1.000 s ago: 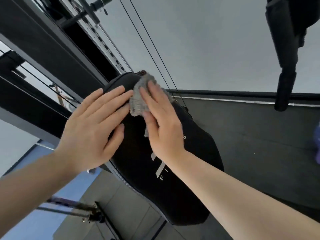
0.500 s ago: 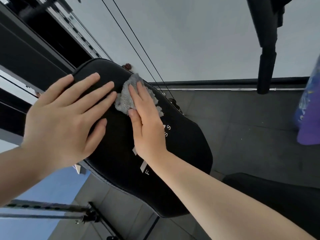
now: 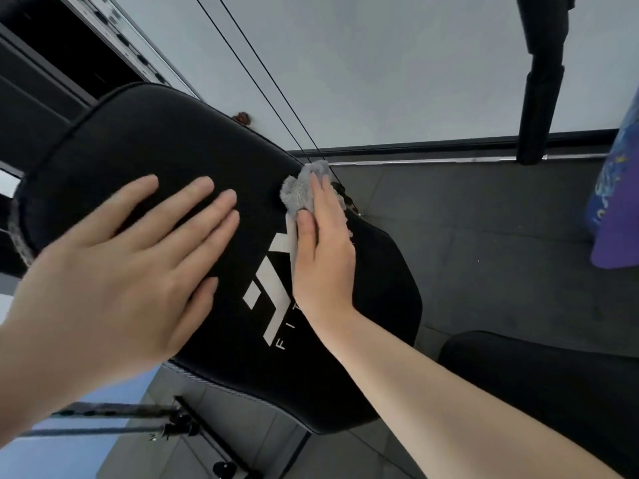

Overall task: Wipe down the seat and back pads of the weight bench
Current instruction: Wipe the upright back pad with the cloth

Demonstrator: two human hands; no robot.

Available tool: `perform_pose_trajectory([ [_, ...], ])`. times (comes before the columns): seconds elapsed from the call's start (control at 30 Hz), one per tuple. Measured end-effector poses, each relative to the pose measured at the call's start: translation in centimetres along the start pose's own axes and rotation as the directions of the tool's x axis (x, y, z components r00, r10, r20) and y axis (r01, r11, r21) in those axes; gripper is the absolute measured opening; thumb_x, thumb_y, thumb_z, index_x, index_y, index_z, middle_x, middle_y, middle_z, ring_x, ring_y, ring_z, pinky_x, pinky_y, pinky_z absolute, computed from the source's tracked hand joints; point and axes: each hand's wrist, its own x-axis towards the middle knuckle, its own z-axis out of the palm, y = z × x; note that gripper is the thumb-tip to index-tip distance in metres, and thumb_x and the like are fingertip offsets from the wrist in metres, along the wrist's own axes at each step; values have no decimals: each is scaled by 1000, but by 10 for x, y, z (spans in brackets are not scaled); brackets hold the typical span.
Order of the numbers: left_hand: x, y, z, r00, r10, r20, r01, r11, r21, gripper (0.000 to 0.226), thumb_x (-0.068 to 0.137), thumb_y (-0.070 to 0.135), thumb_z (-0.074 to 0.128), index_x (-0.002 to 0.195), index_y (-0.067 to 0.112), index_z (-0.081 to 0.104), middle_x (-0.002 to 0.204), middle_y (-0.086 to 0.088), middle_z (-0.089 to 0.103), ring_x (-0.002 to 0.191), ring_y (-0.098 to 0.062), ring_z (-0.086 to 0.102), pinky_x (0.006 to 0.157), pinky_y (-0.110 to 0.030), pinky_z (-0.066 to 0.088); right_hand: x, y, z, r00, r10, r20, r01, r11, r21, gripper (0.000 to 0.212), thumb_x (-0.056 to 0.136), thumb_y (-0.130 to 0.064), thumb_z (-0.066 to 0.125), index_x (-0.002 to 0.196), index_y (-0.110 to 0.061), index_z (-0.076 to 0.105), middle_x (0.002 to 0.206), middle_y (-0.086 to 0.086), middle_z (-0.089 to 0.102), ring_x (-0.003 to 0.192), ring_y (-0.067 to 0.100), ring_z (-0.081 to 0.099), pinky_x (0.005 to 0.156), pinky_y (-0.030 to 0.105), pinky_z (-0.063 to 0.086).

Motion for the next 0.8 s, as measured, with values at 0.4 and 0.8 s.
perform_pose_trajectory([
  [0.4, 11, 43, -1, 996, 17, 89, -24, 996, 80, 66, 96, 39, 25, 149, 2, 15, 158, -18, 13, 147, -32, 11, 117, -54, 13, -34, 15, -4, 1000, 1, 16, -1, 1000, -2, 45, 102, -24, 38, 146, -31, 28, 154, -16, 25, 143, -2, 19, 118, 24, 20],
  [0.8, 13, 56, 6, 993, -120, -22, 122, 980, 155, 58, 101, 37, 16, 151, 6, 13, 159, -10, 16, 147, -25, 11, 118, -49, 9, -54, 28, -6, 1000, -25, -18, 25, 1000, 2, 44, 102, -24, 39, 146, -26, 35, 154, -11, 29, 144, 4, 22, 118, 34, 25],
])
